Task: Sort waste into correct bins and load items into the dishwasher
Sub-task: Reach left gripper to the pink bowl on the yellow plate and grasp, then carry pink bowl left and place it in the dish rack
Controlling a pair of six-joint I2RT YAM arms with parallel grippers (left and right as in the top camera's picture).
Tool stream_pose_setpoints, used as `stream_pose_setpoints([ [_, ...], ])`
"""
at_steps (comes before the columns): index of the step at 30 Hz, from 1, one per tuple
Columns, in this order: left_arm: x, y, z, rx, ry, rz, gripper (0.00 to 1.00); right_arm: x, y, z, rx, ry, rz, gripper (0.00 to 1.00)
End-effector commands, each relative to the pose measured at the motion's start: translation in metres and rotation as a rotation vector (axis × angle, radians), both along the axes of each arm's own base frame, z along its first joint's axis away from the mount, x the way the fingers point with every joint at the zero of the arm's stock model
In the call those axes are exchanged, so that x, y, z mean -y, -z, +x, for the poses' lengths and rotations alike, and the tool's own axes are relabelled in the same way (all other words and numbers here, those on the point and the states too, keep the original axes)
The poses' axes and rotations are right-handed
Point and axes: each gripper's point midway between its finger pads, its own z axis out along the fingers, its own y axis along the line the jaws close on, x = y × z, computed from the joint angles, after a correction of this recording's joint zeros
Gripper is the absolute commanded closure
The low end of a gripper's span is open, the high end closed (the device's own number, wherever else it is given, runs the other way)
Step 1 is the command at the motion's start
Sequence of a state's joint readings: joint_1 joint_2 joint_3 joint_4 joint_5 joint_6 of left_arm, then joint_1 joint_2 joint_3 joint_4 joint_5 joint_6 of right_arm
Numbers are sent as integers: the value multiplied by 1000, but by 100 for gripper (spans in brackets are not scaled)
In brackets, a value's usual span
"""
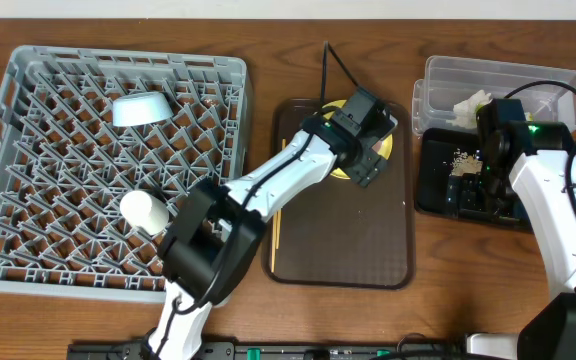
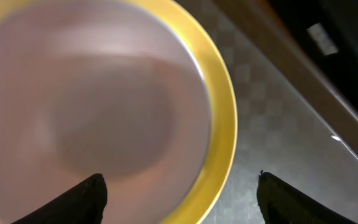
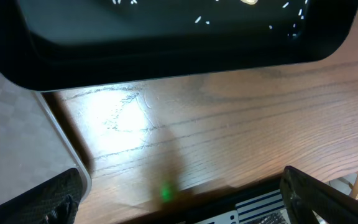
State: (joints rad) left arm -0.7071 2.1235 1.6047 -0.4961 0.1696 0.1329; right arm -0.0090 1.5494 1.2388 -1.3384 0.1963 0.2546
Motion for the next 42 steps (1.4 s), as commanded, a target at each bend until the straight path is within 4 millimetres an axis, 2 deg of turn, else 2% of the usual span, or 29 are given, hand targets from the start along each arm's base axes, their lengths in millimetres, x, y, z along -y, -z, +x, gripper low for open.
stream_pose_setpoints([
  [1,-5,16,1,-11,1,33,30,6,-6,1,24,31,-18,1],
  [3,-6,18,1,-11,-2,40,47,6,-6,1,24,31,-18,1],
  [7,-15,18,9,31,-33,88,69,6,-6,1,24,31,-18,1],
  [11,-27,19,14,59,-64,151,79,6,-6,1,24,31,-18,1],
  [16,-29,21,12,48,-62,160,94,6,-6,1,24,31,-18,1],
  [20,-30,13,11,54,-63,154,94,6,-6,1,24,31,-18,1],
  [23,-29,-7,13,82,-66,129,94,6,-6,1,24,31,-18,1],
  [25,-28,-27,13,108,-74,102,94,6,-6,1,24,31,-18,1],
  [27,-30,-53,13,129,-102,65,94,6,-6,1,24,31,-18,1],
  [30,-44,-97,13,164,-163,6,94,6,-6,1,24,31,-18,1],
  [33,-74,-138,19,189,-267,-56,94,6,-6,1,24,31,-18,1],
  [36,-109,-168,25,176,-354,-133,94,6,-6,1,24,31,-18,1],
  [39,-140,-185,28,111,-395,-237,94,6,-6,1,24,31,-18,1],
  [42,-168,-192,30,-30,-414,-407,94,6,-5,1,25,31,-18,1],
])
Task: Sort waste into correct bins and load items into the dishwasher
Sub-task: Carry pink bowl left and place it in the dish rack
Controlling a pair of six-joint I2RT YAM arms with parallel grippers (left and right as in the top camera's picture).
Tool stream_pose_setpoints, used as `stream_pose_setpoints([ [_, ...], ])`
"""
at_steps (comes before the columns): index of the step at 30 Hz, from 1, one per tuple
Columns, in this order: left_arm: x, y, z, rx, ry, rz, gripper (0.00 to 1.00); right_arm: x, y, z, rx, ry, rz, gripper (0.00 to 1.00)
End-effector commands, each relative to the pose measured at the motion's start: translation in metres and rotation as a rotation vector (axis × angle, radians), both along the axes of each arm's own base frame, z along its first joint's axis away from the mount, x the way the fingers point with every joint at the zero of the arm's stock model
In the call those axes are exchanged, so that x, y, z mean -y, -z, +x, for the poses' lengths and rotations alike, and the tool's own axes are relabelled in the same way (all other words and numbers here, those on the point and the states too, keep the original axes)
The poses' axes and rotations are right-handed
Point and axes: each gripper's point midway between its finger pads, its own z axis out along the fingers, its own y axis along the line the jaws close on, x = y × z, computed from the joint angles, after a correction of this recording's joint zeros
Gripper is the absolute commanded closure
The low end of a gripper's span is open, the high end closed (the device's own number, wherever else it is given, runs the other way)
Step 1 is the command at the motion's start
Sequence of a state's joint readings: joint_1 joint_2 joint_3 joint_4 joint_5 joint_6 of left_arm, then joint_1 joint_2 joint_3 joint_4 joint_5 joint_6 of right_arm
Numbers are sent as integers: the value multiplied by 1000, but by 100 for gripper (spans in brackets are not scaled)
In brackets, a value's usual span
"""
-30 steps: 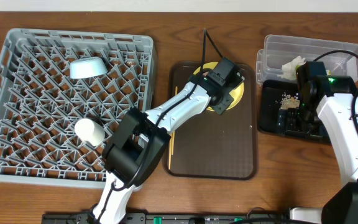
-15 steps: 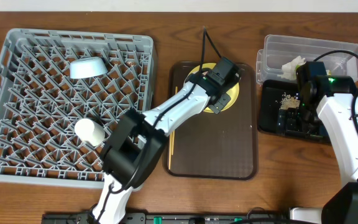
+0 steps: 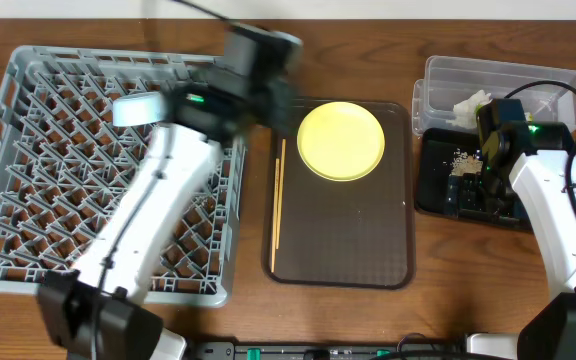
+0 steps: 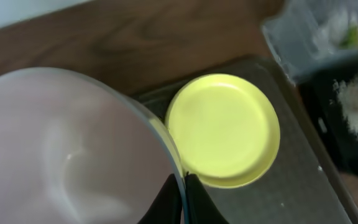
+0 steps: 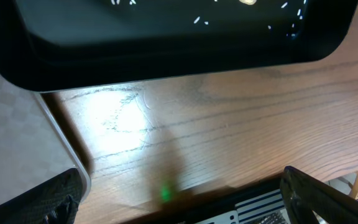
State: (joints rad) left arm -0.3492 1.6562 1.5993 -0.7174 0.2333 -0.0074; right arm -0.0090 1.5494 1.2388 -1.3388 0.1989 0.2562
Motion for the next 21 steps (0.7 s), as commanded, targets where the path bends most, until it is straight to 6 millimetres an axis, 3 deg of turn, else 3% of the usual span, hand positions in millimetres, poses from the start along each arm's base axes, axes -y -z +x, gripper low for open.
stream_pose_setpoints([
  [1,-9,-6,-7,-145,61,-279,94,6,-5,2,26,30,-15,1],
  [5,-44,-11,-11,-278,60,-534,94,6,-5,2,27,30,-15,1],
  [12,-106,-7,-7,-354,-17,-811,94,6,-5,2,27,30,-15,1],
  [15,-124,2,-3,-385,-50,-893,94,6,-5,2,27,29,-15,1],
  [21,-139,18,4,-444,-73,-1013,94,6,-5,2,27,29,-15,1],
])
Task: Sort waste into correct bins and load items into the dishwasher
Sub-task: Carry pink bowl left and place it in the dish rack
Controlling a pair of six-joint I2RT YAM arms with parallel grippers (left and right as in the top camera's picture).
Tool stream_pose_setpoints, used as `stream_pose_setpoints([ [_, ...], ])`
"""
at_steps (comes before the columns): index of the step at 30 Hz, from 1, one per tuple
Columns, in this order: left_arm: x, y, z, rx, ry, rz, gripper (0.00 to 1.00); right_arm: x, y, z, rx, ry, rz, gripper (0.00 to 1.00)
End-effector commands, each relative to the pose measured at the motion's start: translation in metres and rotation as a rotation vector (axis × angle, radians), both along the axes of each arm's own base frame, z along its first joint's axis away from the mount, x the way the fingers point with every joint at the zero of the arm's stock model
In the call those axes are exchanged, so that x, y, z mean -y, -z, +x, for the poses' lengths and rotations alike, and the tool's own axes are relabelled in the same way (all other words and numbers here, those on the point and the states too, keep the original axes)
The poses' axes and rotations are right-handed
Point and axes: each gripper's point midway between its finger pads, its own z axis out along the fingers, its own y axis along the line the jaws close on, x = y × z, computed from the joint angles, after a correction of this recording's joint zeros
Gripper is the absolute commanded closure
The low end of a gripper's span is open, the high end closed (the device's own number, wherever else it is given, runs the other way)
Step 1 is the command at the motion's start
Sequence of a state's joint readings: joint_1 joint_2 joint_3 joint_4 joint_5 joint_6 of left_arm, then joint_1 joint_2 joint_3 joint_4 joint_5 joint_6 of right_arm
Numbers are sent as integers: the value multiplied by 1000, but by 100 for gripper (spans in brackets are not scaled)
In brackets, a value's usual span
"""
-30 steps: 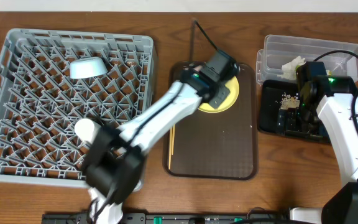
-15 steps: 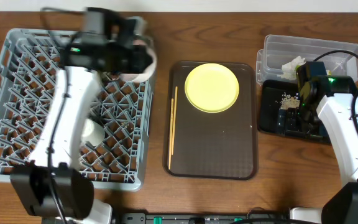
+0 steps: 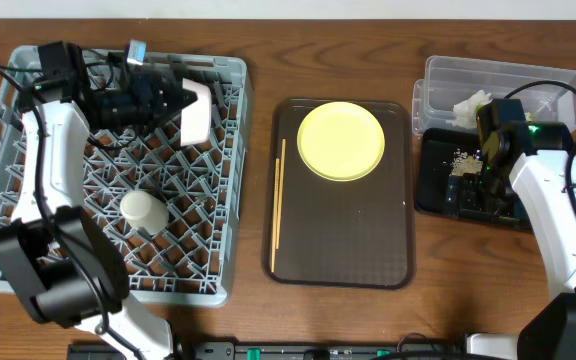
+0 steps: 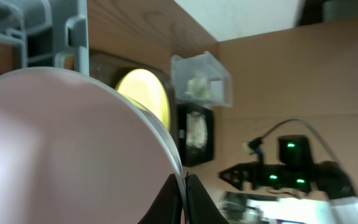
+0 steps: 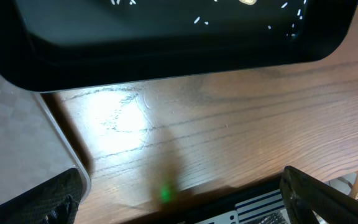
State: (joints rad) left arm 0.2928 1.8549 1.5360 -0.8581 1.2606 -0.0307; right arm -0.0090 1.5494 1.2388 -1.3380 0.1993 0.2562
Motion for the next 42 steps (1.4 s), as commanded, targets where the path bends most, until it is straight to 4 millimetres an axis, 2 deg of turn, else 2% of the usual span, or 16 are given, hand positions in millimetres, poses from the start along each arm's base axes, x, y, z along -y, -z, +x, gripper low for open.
stream_pose_setpoints([
  [1,-1,2,0,-39,12,-134,94,6,-5,2,26,30,-15,1],
  [12,-32,49,6,-186,-70,-161,94,6,-5,2,26,30,-15,1],
  [19,-66,99,-11,-357,-166,78,93,6,-5,2,26,29,-15,1],
  [21,-72,103,-14,-378,-180,96,84,6,-5,2,26,29,-15,1],
  [31,-97,99,-21,-394,-242,78,27,6,-5,2,26,29,-15,1],
  [36,-104,74,-25,-319,-261,131,20,6,-5,2,26,29,-15,1],
  [42,-108,28,-38,-197,-307,359,16,6,-5,2,27,29,-15,1],
])
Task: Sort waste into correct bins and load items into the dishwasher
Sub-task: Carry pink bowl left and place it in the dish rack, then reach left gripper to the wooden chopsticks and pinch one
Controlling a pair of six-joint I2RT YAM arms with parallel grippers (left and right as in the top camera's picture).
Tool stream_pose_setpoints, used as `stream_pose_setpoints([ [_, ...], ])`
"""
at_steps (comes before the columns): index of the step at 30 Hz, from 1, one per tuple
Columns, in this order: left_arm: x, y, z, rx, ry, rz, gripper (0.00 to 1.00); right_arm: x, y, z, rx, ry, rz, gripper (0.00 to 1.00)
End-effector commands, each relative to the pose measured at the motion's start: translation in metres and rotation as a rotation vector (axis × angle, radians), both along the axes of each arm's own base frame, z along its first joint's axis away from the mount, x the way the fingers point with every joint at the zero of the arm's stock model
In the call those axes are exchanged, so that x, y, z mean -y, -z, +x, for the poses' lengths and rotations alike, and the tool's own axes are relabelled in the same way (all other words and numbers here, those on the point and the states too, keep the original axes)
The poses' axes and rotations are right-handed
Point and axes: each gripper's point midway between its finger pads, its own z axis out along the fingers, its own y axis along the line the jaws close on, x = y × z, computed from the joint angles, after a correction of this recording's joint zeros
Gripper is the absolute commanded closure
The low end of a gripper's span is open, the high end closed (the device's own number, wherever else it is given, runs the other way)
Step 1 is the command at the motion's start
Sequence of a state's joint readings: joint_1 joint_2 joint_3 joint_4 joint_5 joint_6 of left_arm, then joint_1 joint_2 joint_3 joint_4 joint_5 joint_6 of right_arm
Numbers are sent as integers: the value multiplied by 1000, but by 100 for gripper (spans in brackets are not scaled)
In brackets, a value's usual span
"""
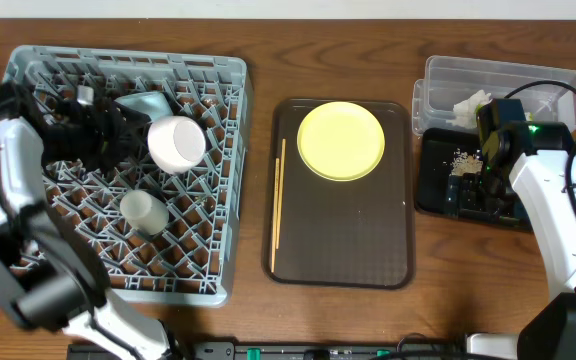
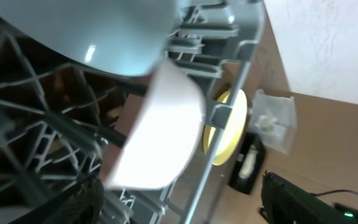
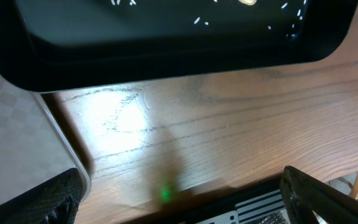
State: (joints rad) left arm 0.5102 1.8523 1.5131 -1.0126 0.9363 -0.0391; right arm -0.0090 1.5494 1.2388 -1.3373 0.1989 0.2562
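Note:
A white bowl (image 1: 176, 143) stands on its edge in the grey dish rack (image 1: 228, 200), beside a light blue bowl (image 1: 143, 103). My left gripper (image 1: 108, 132) is open just left of the white bowl (image 2: 160, 130), not touching it, and its fingers (image 2: 79, 202) stand wide apart. A yellow plate (image 1: 340, 140) lies on the brown tray (image 1: 348, 250), with chopsticks (image 1: 278, 205) along the tray's left side. Above the black bin (image 1: 438, 195), my right gripper (image 3: 182, 177) is open and holds nothing.
A white cup (image 1: 140, 208) stands upside down in the rack in front of the bowls. A clear bin (image 1: 508, 75) with crumpled waste sits behind the black bin at the right. Bare wooden table (image 3: 229, 118) lies between tray and bins.
My left gripper has opened and let go of the white bowl, which now rests on its edge in the rack. The gripper has drawn back to the left. The right arm has not moved.
My left gripper was open over the white bowl on the yellow plate. It was then shut on the bowl's rim near the rack's back corner, then held it over the rack. Now the bowl stands in the rack, released. The right arm stayed still.

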Motion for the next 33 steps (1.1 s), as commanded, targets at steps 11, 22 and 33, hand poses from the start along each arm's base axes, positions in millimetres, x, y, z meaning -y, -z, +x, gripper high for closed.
stream_pose_setpoints([
  [11,79,-81,-33,165,175,500,11,6,-5,4,35,29,-15,1],
  [22,186,-17,-63,-9,375,699,11,6,-5,4,34,29,-15,1],
  [33,253,69,-78,-163,406,736,11,5,-5,4,34,30,-10,1],
])
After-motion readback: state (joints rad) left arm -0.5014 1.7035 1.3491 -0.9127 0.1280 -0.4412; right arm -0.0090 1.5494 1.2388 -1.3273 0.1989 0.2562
